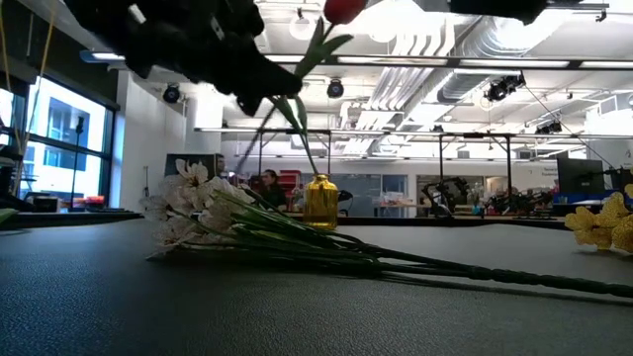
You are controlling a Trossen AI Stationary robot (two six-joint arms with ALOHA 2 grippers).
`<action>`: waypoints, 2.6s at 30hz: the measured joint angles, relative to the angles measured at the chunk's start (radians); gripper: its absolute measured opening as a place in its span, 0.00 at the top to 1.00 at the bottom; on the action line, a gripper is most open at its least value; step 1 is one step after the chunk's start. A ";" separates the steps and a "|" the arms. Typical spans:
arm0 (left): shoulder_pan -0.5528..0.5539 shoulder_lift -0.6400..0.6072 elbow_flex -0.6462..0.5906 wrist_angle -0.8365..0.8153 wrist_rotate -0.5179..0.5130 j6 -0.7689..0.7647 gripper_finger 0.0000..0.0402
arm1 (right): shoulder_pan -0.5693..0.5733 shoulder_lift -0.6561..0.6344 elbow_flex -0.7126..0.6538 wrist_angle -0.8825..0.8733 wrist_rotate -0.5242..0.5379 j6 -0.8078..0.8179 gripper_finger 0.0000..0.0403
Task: Sort flowers into vase by color
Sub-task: Put the red flower into the yellow vase
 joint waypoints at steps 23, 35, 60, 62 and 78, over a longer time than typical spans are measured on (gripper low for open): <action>0.246 0.444 0.136 1.050 -0.135 -0.003 1.00 | 0.048 -0.017 0.000 -0.233 0.204 0.252 0.46; 0.256 0.400 0.144 0.969 -0.380 0.025 1.00 | 0.048 -0.016 0.000 -0.232 0.199 0.267 0.46; 0.256 0.399 0.143 0.731 -0.475 0.007 0.85 | 0.048 -0.016 0.000 -0.232 0.200 0.266 0.46; 0.256 0.399 0.143 0.731 -0.475 0.007 0.80 | 0.048 -0.016 0.000 -0.232 0.200 0.267 0.46; 0.256 0.177 0.145 0.314 -0.464 0.043 0.58 | 0.048 -0.016 0.000 -0.232 0.200 0.266 0.46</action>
